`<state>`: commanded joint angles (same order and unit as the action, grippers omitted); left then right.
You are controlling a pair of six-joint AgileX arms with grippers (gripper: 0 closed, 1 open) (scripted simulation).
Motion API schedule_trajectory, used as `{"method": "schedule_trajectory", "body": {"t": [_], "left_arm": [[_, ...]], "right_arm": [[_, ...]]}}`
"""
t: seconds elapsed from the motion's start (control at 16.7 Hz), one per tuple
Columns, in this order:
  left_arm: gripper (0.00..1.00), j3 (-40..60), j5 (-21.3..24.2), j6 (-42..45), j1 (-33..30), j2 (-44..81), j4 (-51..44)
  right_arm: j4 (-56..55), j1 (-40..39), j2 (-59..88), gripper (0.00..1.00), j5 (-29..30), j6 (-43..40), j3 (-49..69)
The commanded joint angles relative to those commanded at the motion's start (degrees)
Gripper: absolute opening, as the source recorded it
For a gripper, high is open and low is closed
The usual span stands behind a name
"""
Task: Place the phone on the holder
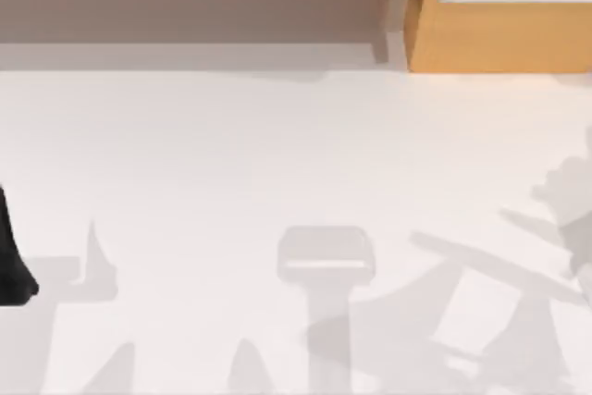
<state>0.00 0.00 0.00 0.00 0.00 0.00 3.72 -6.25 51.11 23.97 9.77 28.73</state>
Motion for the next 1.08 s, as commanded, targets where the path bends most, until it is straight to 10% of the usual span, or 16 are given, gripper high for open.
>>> {"method": "schedule_trajectory", "body": {"t": [0.66, 1.08], "left_arm": [[1.00, 0.00, 0.00, 0.00, 0.00, 0.00, 0.00], [1.00, 0.00, 0.00, 0.00, 0.00, 0.00, 0.00]], "right_arm": [[-7.07, 3.85, 9.54, 0.00, -2.74, 1.18, 1.29], [-7.07, 3.85, 9.54, 0.53, -2.74, 1.18, 1.29]]}}
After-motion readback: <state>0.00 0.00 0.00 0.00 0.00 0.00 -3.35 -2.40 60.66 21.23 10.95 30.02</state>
